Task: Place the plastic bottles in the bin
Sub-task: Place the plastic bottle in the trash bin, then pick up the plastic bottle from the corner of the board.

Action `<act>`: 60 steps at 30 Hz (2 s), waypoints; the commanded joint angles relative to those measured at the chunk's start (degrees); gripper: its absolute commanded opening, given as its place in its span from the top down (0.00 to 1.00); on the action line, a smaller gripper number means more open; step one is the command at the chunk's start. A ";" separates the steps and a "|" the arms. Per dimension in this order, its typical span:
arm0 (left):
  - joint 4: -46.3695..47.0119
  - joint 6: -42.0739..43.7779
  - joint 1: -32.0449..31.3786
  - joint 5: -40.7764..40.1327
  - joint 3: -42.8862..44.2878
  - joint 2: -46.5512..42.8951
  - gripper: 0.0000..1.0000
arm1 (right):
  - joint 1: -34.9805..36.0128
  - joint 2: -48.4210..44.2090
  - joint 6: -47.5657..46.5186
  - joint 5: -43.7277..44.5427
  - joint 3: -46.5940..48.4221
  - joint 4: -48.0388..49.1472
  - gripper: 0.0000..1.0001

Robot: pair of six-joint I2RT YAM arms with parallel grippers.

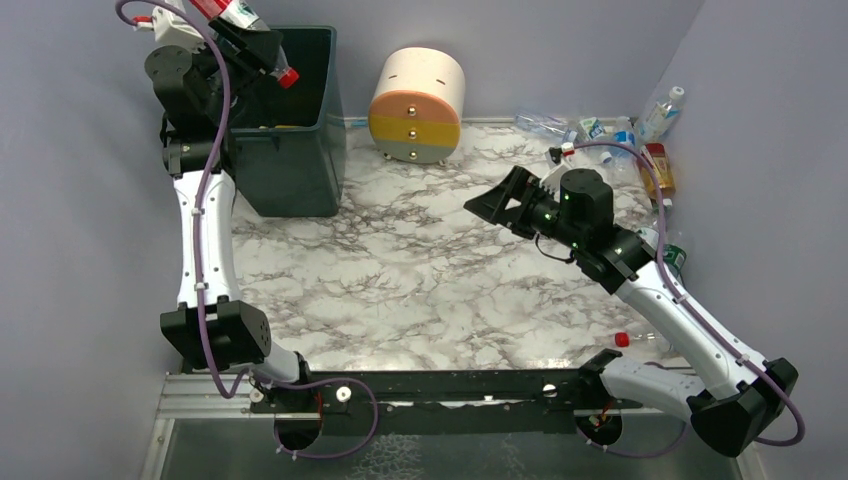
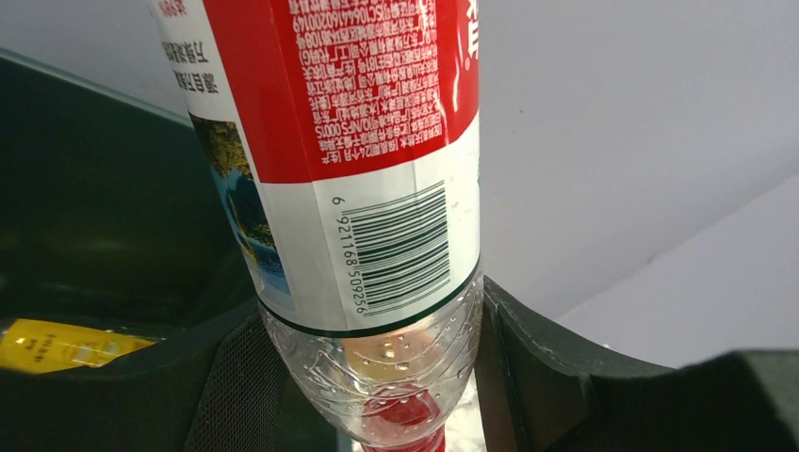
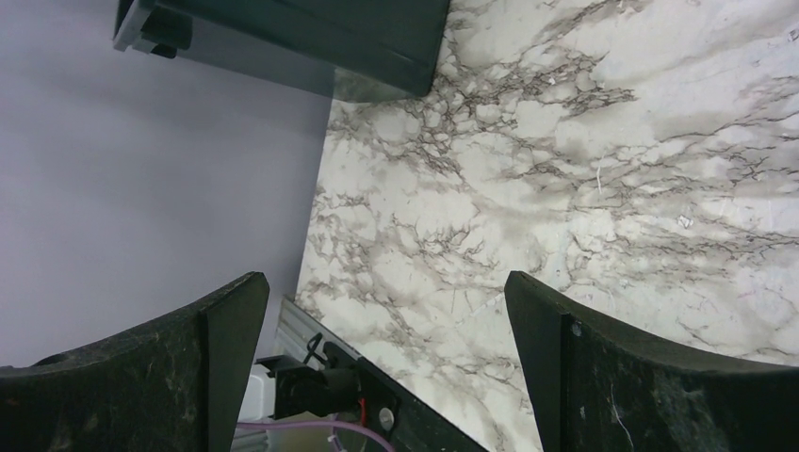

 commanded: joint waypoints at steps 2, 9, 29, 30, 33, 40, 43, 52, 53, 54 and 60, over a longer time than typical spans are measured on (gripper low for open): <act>2.20 -0.19 3.40 1.42 2.57 1.25 0.34 | -0.03 -1.22 -0.26 -1.54 -0.65 -1.18 0.01; 2.43 1.29 3.93 1.40 0.03 1.79 0.34 | 0.01 -1.27 0.13 -1.99 -1.19 -1.09 0.01; 1.81 3.35 3.91 2.41 -1.78 5.07 0.26 | -0.07 -2.67 0.75 -2.17 -3.25 -0.92 0.01; 1.63 3.65 3.85 2.25 -1.56 5.44 0.25 | 0.00 -2.69 0.73 -2.17 -3.33 -0.92 0.01; 0.26 4.69 3.88 2.22 0.19 6.94 0.18 | 0.01 -2.66 0.70 -2.23 -3.51 -0.80 0.01; -0.62 5.69 3.85 2.60 1.07 7.49 0.12 | 0.01 -2.50 0.82 -1.95 -3.77 -0.81 0.01; -0.40 4.97 3.88 3.49 0.85 6.57 0.12 | 0.01 -2.36 0.79 -1.67 -3.87 -0.87 0.01; 0.61 -2.08 2.91 11.67 0.32 1.81 0.01 | 0.00 -1.22 -0.39 6.63 -1.84 -7.89 0.01; 0.63 -2.53 2.42 12.43 -0.39 1.06 0.01 | -0.08 -0.84 -0.02 9.50 -0.99 -10.59 0.01; 0.61 -2.84 1.68 13.16 -1.10 0.22 0.01 | -0.03 -0.32 0.42 12.40 -0.08 -13.37 0.01; -0.22 -3.19 -6.54 14.68 -7.16 -4.81 0.01 | -0.05 0.86 6.35 23.99 2.95 -26.07 0.01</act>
